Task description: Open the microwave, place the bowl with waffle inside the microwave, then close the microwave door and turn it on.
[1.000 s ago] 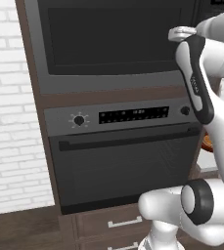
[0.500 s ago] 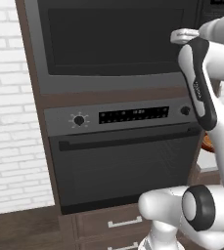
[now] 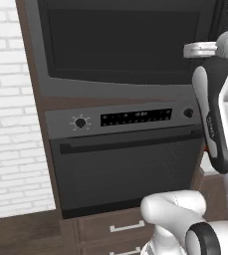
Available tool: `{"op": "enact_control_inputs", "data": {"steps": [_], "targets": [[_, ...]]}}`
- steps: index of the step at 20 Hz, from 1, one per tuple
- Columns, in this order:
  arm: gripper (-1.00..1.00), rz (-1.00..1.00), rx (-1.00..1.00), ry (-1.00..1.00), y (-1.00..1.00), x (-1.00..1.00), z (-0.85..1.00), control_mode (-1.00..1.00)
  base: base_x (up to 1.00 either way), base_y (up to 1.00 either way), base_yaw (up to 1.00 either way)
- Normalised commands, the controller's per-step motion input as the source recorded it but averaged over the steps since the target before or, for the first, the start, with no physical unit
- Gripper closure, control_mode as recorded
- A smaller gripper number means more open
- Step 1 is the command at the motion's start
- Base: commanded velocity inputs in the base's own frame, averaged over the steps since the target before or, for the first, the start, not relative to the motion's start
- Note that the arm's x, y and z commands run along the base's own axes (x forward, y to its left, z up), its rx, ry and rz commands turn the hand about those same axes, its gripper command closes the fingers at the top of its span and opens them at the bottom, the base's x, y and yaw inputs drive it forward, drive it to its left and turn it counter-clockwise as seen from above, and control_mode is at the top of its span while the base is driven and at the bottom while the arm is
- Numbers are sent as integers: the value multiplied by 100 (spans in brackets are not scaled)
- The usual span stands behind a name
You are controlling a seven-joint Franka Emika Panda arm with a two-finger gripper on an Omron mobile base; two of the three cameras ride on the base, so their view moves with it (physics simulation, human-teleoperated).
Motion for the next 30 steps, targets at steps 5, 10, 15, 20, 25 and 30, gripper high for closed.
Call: {"op": "enact_control_inputs", "data": {"steps": [5, 10, 15, 20, 25, 30], "targets": [[100, -29, 0, 0, 0, -97, 0, -100, 0, 0, 0], [100, -31, 0, 0, 0, -96, 0, -100, 0, 0, 0], [100, -27, -1, 0, 2, -91, -14, -100, 0, 0, 0], [100, -18, -4, -1, 20, -85, -28, -100, 0, 0, 0], [100, -3, -10, -6, 41, -69, -39, -100, 0, 0, 0], [100, 0, -14, -7, 40, -68, -44, -100, 0, 0, 0]]}}
